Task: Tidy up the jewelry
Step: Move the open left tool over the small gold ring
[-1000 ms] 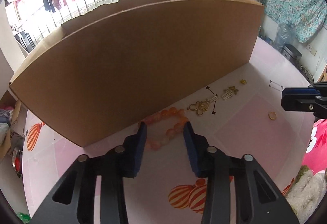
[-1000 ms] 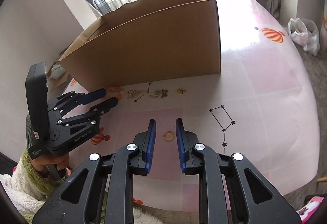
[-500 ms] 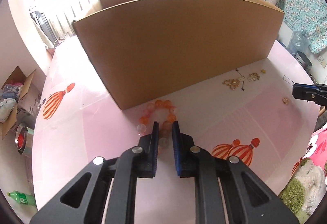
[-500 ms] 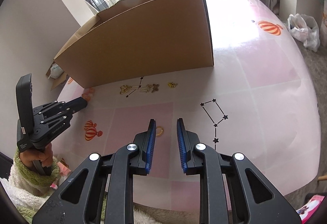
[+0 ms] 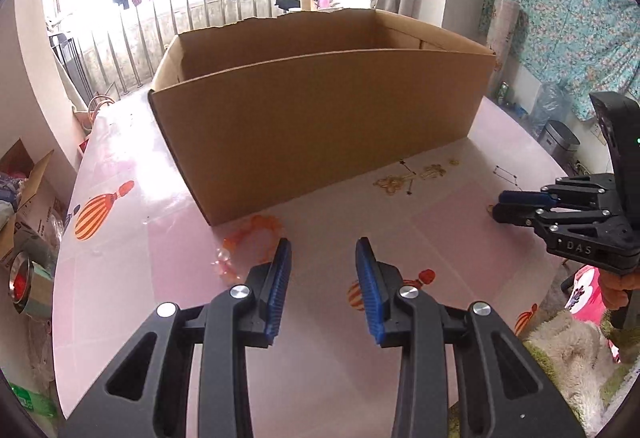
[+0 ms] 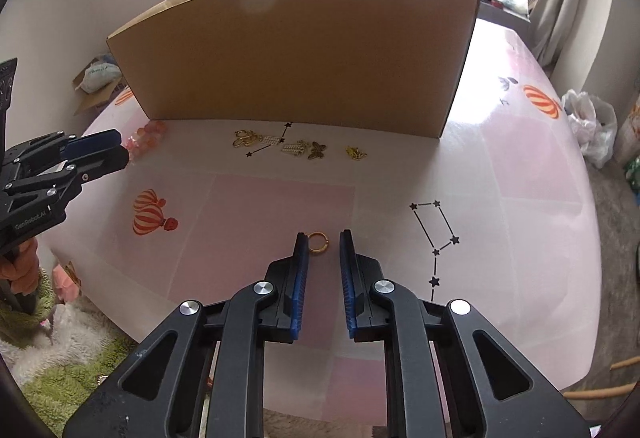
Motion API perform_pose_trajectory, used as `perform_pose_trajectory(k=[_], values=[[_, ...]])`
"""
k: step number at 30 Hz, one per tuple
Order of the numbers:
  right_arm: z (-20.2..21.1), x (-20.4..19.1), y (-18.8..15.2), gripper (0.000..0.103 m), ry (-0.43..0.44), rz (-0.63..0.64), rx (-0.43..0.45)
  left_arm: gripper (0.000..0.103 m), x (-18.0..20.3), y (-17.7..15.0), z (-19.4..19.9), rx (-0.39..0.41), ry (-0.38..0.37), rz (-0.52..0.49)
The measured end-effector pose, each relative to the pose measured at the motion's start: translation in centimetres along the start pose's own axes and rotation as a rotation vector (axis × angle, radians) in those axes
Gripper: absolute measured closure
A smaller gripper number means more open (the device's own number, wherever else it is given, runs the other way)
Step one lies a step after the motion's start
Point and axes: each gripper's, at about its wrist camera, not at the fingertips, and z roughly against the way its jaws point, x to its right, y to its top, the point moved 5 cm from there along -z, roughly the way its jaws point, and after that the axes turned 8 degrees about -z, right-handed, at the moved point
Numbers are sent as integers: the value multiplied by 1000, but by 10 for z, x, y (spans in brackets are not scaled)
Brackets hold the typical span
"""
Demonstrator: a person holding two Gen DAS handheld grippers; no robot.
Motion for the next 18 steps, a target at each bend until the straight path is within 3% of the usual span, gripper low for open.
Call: perform_pose_trajectory(k=[10,18], values=[[-18,-35,13,95,90,35,10,71,22,-13,-10,-21,-56,-22],[-36,-63,23,95,288,-21,-32,71,21,-15,-13,-16,-66,-18]])
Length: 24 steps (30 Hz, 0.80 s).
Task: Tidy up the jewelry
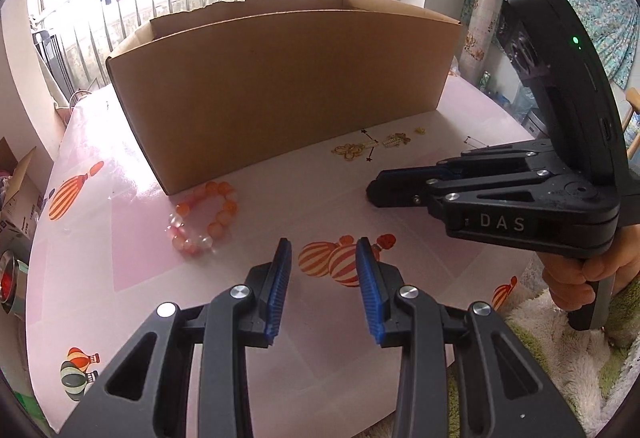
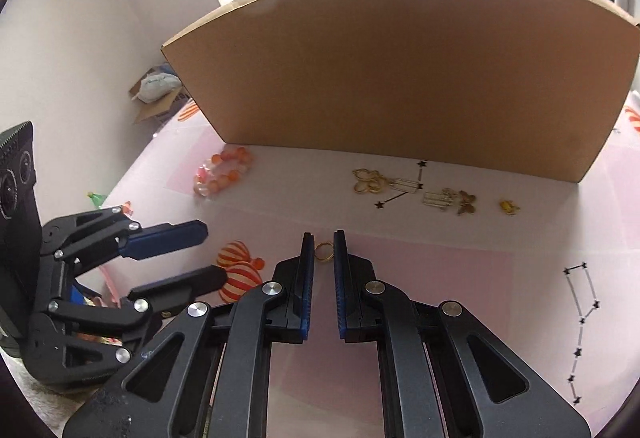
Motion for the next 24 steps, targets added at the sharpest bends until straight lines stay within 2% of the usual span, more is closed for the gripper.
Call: perform_pose_trajectory(k=[5,13,17,21,24], values=[[10,7,4,91,26,-48,20,71,2,3,-2,10,-15,-9],[30,25,11,89,-3,-121,70,71,21,25,-21,46,-56,-63],[35,28,11,88,-9,-122,80,71,25,31,-34,25,-31,-85],[36,32,11,88,-9,-129,84,77,22,32,-42,9,-25,-76],[41,37,11,88,-4,-138,88,83,24,34,-44,10,2,-112]])
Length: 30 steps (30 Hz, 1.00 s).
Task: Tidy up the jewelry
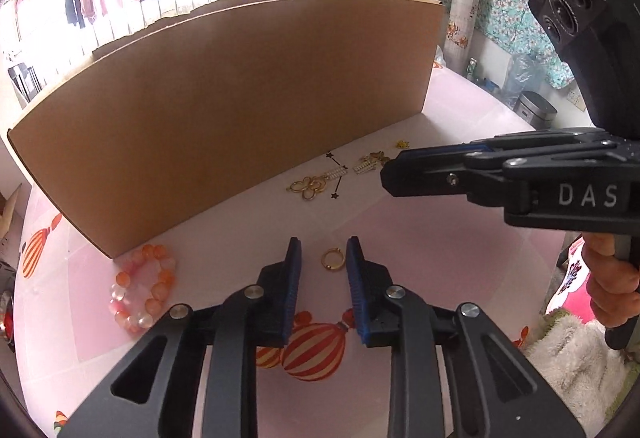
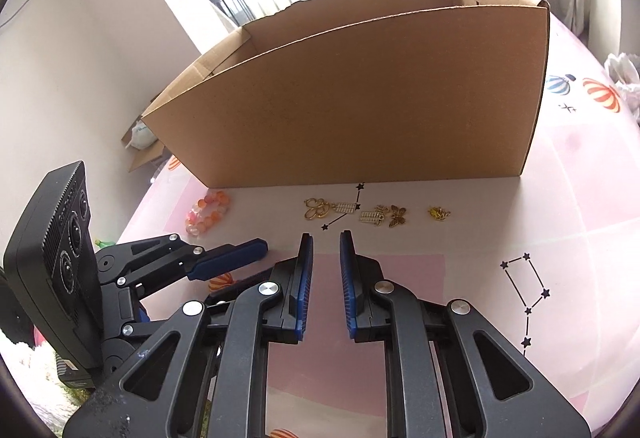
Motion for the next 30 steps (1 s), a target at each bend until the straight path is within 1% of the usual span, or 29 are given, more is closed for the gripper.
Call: perform_pose_trajectory(k=[1,3,5,7,11,17,22,26,30], values=[[0,1,0,88,-1,-4,2,84,3,2,-3,-1,4,-10],[1,3,1,88,1,-9,1,90,5,3,-4,-1,3,-24],[4,5,3,88,-2,-5,5,93,8,4,-5,-4,16,-42],[8,6,6,88,-3,1,15,93,9,4,-5,-6,22,-48],[8,-1,12,88,7,24,27,93,3,0,-4,-15,29,-27],[-11,-17,16,88,-5,105,-8,93,-2,-6,-1,-13,36,19],[-28,-27,20,88,-57,186,-36,93,-6,-13,1,6,24,40],[-37,-33,22,88,-93,227,-57,93,-9,-16,2,19,14,53],[-47,-33,21,88,-125,256,-88,93,-11,-18,4,32,21,52]])
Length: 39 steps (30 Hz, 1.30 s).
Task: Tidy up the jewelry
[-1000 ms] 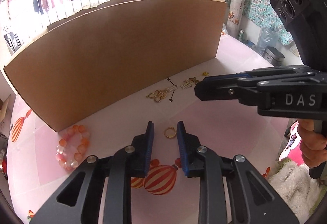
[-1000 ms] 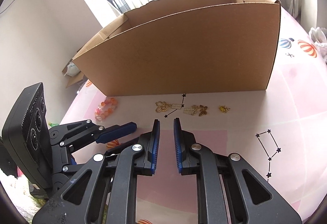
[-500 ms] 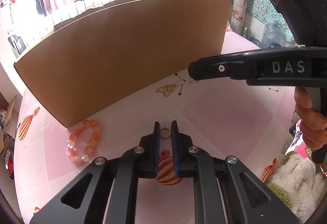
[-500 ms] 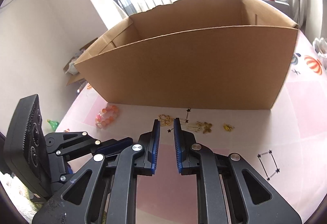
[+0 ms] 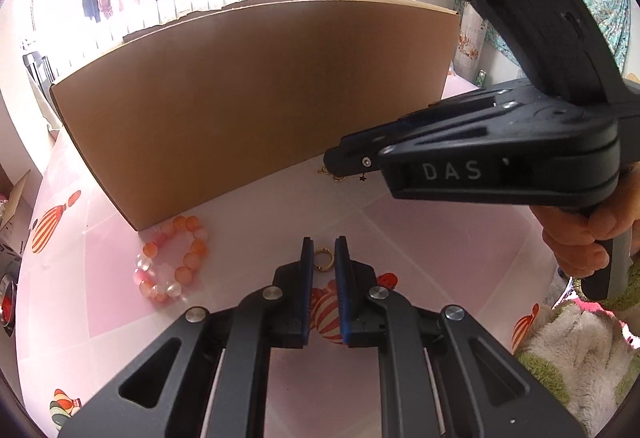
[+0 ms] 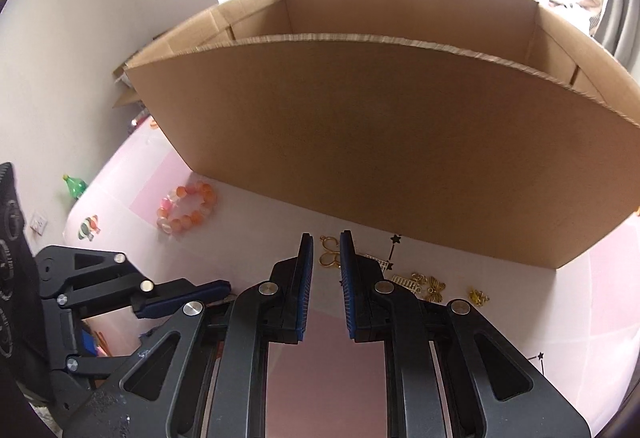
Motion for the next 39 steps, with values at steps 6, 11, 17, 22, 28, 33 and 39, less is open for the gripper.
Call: perform_pose_trajectory(k=[6,11,17,22,28,33,39], values=[[-7,-4,4,90,1,19,-31,93,-1,-4,4,13,7,-1],[-10,-12,10,93,3,46,-55,93,-3,-7,9,20,0,7],[-12,-17,15,92,-43,91,-63,93,-8,-8,12,23,-12,24],[-10,-20,16,82,-60,124,-64,93,-12,-9,11,25,-11,30],[-13,-27,17,80,-89,215,-71,93,-14,-10,11,28,-15,33],[-16,-38,17,83,-115,290,-75,93,-14,-9,14,30,-15,34],[-19,-41,21,94,-92,272,-80,93,-17,-9,14,35,-19,47]])
